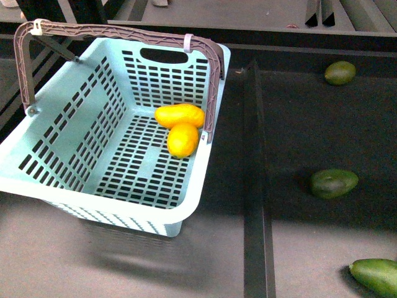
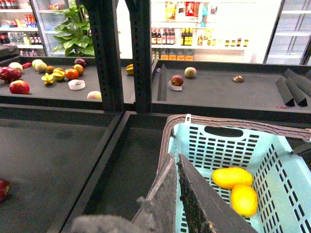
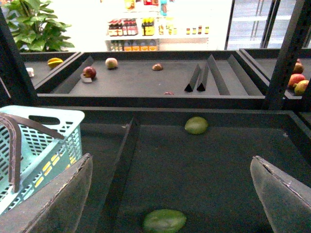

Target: Pick lemon and mango into basket

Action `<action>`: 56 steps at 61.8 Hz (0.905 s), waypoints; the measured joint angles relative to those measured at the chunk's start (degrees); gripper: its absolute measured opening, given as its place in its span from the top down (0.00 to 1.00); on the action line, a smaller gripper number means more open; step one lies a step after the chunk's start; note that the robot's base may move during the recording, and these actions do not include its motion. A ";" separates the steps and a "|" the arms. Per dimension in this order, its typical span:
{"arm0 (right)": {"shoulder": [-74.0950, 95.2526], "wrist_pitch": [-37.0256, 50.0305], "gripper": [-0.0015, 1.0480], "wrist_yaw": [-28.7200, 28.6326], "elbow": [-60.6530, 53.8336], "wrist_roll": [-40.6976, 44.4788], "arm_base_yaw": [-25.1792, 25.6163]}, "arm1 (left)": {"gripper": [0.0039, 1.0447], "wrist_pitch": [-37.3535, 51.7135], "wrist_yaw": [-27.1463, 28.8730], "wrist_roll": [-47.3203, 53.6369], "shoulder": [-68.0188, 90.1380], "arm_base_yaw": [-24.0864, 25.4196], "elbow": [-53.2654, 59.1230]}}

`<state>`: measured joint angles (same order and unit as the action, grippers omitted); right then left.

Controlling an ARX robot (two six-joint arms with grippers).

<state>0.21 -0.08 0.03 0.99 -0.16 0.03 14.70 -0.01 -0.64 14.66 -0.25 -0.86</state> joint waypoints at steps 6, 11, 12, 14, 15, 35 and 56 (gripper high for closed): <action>0.00 0.00 0.08 0.00 0.00 0.00 0.00 | 0.97 -2.12 0.02 0.00 -2.14 0.00 0.00; 0.00 0.00 0.08 0.00 0.00 0.00 0.00 | 0.97 -3.80 0.02 0.00 -3.82 0.00 0.00; 0.00 0.00 0.08 0.00 0.00 0.00 0.00 | 0.97 -3.96 0.02 0.00 -3.93 0.00 0.00; 0.00 0.00 0.08 0.00 0.00 0.00 0.00 | 0.97 -4.48 0.02 0.00 -4.48 0.00 0.00; 0.00 0.00 0.08 0.00 0.00 0.00 0.00 | 0.97 -5.53 0.02 0.00 -5.46 0.00 0.00; 0.00 0.00 0.08 0.00 0.00 0.00 0.00 | 0.97 -14.53 0.02 0.00 -14.29 0.00 -0.02; 0.00 0.00 0.08 0.00 0.00 0.00 0.00 | 0.82 -14.56 0.02 0.00 -14.29 0.00 -0.02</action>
<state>0.21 -0.08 0.03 0.99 -0.16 0.03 0.14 0.01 -0.64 0.36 -0.25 -0.89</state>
